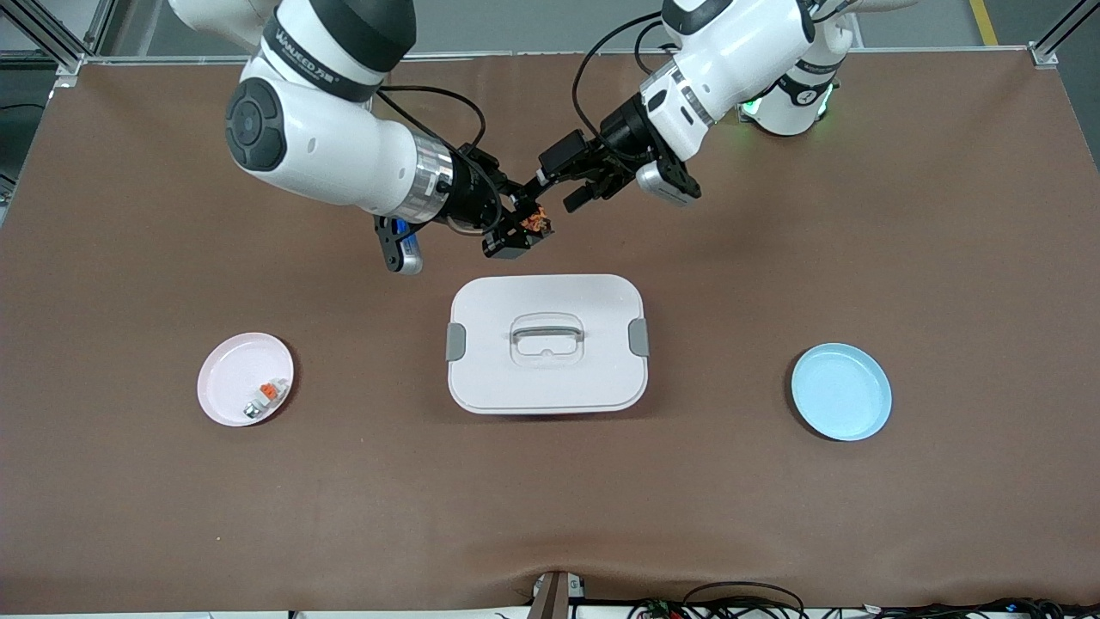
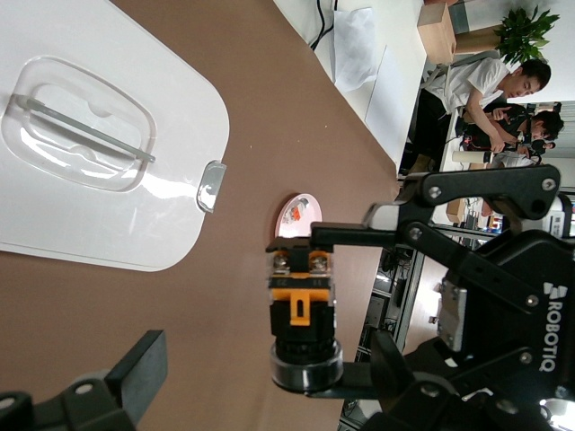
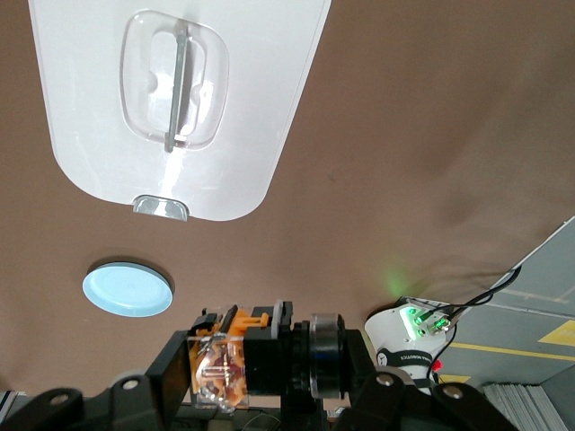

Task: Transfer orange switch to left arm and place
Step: 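Grasp the switch with the left gripper beside the right gripper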

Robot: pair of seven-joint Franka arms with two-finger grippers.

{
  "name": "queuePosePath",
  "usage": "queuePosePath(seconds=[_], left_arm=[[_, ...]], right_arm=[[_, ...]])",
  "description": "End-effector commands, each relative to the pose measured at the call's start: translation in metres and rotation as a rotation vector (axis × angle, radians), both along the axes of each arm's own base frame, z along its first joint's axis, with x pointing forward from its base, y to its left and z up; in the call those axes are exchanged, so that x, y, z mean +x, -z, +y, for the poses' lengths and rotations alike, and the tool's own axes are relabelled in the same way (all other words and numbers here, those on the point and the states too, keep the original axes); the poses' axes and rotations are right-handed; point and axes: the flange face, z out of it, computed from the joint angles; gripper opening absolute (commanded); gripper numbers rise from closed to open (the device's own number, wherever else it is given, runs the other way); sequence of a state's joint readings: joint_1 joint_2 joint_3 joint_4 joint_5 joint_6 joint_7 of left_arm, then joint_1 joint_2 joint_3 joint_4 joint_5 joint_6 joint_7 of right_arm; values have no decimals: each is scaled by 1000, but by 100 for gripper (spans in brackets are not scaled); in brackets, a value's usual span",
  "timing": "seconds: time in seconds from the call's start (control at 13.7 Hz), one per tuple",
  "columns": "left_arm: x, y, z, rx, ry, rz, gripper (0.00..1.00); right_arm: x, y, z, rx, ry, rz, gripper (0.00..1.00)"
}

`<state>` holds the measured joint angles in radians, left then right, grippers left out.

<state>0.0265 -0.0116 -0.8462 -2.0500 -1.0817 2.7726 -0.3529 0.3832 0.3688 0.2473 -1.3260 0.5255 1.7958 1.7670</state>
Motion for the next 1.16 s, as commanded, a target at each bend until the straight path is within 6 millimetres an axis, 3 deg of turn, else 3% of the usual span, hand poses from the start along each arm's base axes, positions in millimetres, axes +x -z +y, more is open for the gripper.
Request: queuePosePath(seconds=[0.0, 0.51, 0.8, 1.09], left_arm=[[2, -5, -4, -28, -12, 9, 100], [13, 11, -8, -43, -34, 31, 100], [5, 18, -22, -51, -50, 19, 100], [4, 18, -20, -45, -52, 18, 100]], right_arm=[[-5, -5, 10, -16, 12, -9, 0], [-7, -12, 12, -9, 27, -3, 0], [-11, -13, 19, -4, 32, -7, 0], [-11, -14, 22, -3, 37, -12, 0]])
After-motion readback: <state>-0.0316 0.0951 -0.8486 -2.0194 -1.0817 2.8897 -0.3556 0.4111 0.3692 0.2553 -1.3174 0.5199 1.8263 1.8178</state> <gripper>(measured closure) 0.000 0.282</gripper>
